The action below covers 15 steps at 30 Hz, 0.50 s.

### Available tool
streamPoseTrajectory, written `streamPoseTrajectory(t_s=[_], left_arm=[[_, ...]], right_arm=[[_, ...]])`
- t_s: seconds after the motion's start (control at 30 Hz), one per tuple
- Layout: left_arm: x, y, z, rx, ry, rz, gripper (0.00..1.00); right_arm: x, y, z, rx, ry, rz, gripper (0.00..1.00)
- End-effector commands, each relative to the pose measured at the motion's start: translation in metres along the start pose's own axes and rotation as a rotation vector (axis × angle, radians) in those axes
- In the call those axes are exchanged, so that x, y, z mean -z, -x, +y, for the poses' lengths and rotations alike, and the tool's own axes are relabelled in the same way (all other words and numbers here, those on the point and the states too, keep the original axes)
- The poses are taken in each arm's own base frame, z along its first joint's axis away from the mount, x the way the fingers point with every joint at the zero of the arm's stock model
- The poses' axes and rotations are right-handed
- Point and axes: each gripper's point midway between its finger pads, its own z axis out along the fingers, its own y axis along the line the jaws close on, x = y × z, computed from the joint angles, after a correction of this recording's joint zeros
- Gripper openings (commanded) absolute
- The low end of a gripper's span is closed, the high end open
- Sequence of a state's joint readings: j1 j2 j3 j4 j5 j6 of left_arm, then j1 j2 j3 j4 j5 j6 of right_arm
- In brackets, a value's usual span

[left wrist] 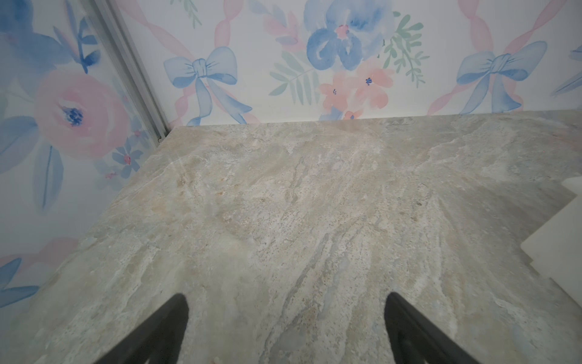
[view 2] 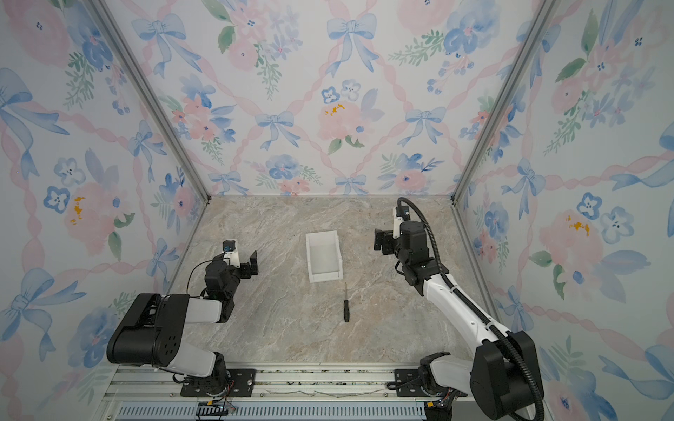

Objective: Put the screwdriver in the bin
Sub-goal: Pick up the screwdriver from the center of the table.

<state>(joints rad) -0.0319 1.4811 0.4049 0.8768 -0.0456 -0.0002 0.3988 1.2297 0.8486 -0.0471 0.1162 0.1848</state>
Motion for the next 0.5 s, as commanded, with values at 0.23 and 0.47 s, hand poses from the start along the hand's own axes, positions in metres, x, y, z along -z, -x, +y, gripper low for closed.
streamPoseTrajectory(t_s=[0.23,0.47], left_arm=[[0.012,0.028,-0.032,-0.076,-0.22,0.385,0.98],[0.06,0.046,-0.076,-0.227,-0.474,0.46,0.98]], right_arm=[[0.059,-0.126,0.059,-0.017,-0.016,0.343,0.9],[0.084,-0.169,0.09,-0.028,-0.006,0.452,0.81]])
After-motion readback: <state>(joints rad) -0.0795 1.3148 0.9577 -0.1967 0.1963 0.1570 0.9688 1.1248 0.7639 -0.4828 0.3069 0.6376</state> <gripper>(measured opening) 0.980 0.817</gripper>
